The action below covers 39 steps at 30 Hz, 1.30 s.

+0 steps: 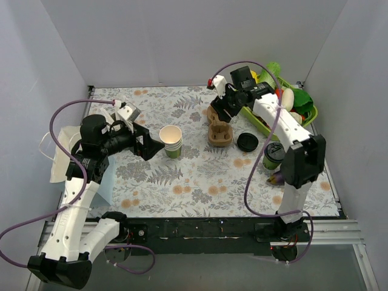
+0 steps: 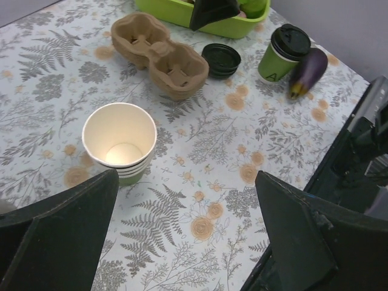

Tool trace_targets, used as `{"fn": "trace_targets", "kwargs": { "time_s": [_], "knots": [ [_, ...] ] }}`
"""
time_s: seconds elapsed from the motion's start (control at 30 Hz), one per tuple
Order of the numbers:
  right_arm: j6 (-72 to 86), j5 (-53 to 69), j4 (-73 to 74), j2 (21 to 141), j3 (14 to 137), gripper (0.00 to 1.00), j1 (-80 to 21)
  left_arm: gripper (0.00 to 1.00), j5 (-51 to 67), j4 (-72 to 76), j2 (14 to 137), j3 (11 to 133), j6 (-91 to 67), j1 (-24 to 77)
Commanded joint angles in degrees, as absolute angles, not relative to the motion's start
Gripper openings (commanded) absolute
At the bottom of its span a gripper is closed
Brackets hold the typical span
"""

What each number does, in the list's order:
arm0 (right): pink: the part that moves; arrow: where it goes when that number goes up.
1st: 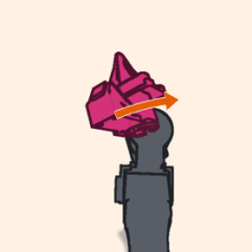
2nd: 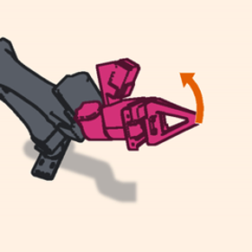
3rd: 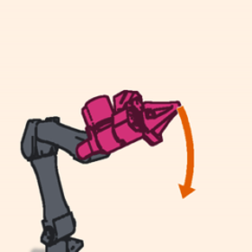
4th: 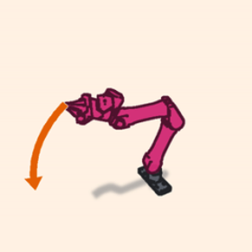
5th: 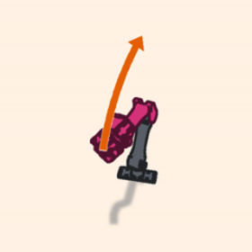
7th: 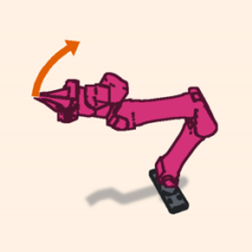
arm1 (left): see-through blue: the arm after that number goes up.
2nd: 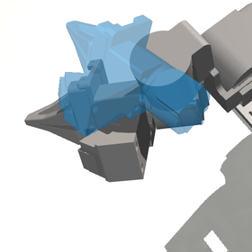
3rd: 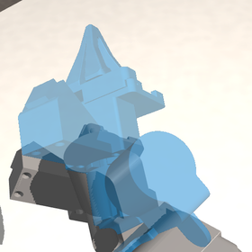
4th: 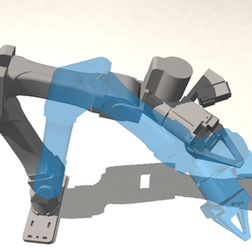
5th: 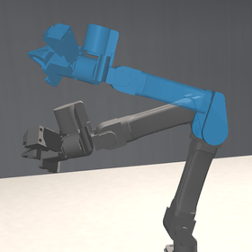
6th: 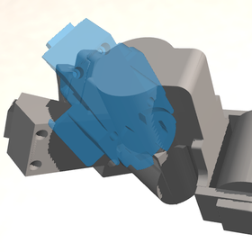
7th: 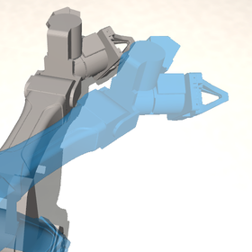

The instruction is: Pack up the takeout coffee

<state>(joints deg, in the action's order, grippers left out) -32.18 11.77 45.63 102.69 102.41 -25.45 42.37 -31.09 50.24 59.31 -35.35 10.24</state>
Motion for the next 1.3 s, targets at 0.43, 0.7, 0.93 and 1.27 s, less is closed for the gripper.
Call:
{"fn": "trace_targets", "kwargs": {
  "time_s": [0.43, 0.7, 0.93, 1.27],
  "knots": [
    [-4.6, 1.8, 38.3, 122.6, 124.9, 0.7, -25.0, 0.98, 30.8, -46.0, 51.0, 70.5, -30.2, 10.2],
    [4.8, 10.4, 29.1, 117.9, 115.9, 0.86, -21.9, 0.98, 31.7, -44.4, 51.9, 72.1, -31.2, 9.8],
    [9.4, 9.0, 30.5, 116.0, 105.8, 0.64, -21.9, 0.98, 31.9, -44.6, 50.5, 70.8, -30.7, 9.6],
    [11.2, 8.6, 30.2, 116.4, 102.5, 0.61, -23.3, 0.98, 32.9, -44.5, 49.0, 68.9, -31.0, 9.1]
  ]
}}
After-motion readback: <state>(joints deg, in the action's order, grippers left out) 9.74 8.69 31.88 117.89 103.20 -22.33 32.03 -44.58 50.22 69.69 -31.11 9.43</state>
